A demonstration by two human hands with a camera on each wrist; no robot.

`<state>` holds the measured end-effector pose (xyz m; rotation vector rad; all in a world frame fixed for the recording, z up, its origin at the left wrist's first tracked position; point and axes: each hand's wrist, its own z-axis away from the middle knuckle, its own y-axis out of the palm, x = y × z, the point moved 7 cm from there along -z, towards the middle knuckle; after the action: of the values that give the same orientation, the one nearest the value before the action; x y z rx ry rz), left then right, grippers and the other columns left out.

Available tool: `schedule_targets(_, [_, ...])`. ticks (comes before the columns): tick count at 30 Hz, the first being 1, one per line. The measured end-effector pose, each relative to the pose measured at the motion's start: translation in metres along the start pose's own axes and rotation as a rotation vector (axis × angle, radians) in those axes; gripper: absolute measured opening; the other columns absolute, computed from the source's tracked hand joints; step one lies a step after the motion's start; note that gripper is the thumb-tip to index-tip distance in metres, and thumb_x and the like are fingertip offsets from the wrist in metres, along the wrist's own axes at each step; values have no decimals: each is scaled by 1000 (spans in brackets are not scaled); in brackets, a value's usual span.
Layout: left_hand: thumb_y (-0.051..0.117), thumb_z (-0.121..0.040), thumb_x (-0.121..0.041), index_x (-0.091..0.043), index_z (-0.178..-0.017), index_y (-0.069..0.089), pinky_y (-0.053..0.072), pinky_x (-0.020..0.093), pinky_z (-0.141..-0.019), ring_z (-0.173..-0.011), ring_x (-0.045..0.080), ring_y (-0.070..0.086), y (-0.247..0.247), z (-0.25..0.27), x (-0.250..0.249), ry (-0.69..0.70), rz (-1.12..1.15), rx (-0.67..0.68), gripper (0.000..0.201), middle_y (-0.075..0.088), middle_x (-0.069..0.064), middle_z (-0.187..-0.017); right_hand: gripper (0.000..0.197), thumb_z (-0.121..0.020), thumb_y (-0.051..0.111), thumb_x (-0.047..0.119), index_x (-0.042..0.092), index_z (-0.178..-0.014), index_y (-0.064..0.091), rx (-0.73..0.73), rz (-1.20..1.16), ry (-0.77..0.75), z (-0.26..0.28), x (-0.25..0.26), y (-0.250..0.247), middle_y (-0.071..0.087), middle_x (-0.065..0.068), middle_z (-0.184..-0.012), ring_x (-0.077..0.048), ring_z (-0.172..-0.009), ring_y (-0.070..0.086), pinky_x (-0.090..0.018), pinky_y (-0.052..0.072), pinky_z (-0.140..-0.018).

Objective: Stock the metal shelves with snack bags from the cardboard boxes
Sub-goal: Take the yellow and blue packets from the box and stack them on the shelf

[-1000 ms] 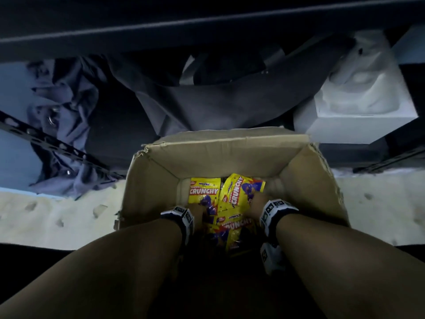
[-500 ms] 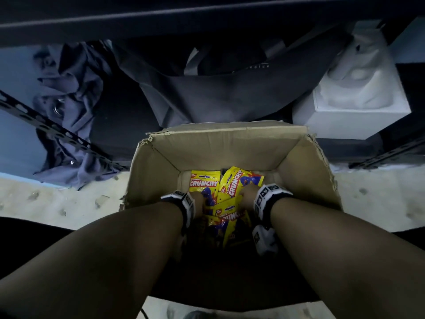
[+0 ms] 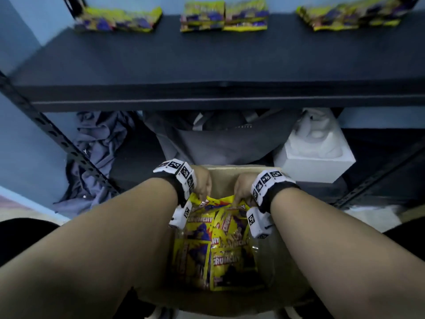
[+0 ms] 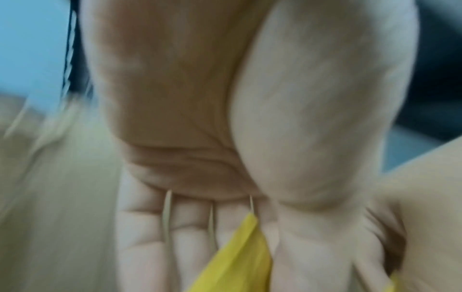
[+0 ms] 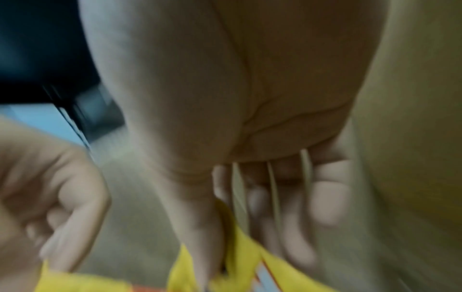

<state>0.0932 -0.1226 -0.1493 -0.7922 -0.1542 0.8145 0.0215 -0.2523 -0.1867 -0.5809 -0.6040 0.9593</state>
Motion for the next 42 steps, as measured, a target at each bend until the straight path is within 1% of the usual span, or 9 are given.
schedule_targets(2, [83, -85, -20, -21, -100, 77, 39, 8, -45, -68, 5, 59, -30, 26, -9, 24, 5, -18, 17, 67, -14, -76, 44, -71, 91, 44, 10, -94, 77, -24, 67, -15, 20, 9, -30, 73, -6, -84, -28, -79, 68, -43, 60, -87])
schedule_targets(6, [84, -83, -25, -24, -96, 79, 45, 22, -57, -68, 3, 61, -85, 78, -26, 56, -44, -144, 14, 70, -14, -76, 42, -70, 86, 52, 17, -92, 80, -154, 211, -49, 75, 31, -92, 78, 2, -85, -23, -83, 74, -38, 63, -82])
schedule_targets(9, [81, -86, -24, -27, -92, 79, 49, 23, -64, -70, 2, 66, -117, 116, -32, 86, 1, -199, 7, 74, -14, -77, 37, -89, 75, 45, 13, -107, 77, -178, 252, -89, 123, 49, -129, 75, -1, -95, -22, -89, 70, -20, 57, -69])
schedule_targets(12, [77, -87, -21, -28, -87, 78, 44, 16, -57, -61, -8, 62, -146, 154, -33, 115, 27, -341, 8, 72, -18, -73, 20, -85, 78, 41, 21, -87, 76, -334, 211, -162, 176, 58, -166, 75, 1, -86, -23, -86, 72, -37, 61, -78])
schedule_targets(19, [71, -88, -21, -31, -88, 76, 47, 18, -62, -74, -4, 66, -198, 222, -21, 207, 186, -749, 12, 71, -18, -81, 18, -93, 73, 35, 22, -81, 69, -661, -109, -362, 244, 49, -222, 68, 6, -77, -10, -68, 62, -30, 47, -63])
schedule_targets(25, [69, -93, -16, -27, -94, 73, 52, 19, -63, -75, -1, 70, -217, 238, 10, 252, 573, -1081, 11, 73, -11, -89, 15, -100, 65, 25, 16, -88, 64, -873, -483, -541, 254, 29, -242, 72, -5, -72, -13, -56, 64, -28, 45, -53])
schedule_targets(33, [73, -93, -17, -30, -98, 62, 64, 45, -75, -85, 18, 75, -224, 224, 56, 178, 1062, -1301, 18, 72, 4, -105, 13, -104, 60, 20, 15, -92, 62, -1118, -845, -614, 248, 20, -258, 67, -8, -74, -15, -56, 61, -31, 52, -50])
schedule_targets(36, [76, -87, -20, -33, -95, 55, 61, 52, -78, -87, 25, 73, -225, 219, 69, 101, 1068, -1352, 26, 69, 6, -106, 15, -104, 59, 20, 14, -90, 60, -1161, -897, -554, 237, 15, -262, 68, -8, -73, -14, -55, 62, -32, 52, -51])
schedule_targets(42, [75, -90, -21, -27, -89, 61, 46, 30, -65, -88, 16, 64, -224, 205, 76, -27, 791, -1298, 15, 64, -7, -96, 13, -96, 69, 18, 6, -95, 66, -1133, -948, -305, 206, -13, -261, 70, -10, -70, -12, -51, 63, -34, 53, -56])
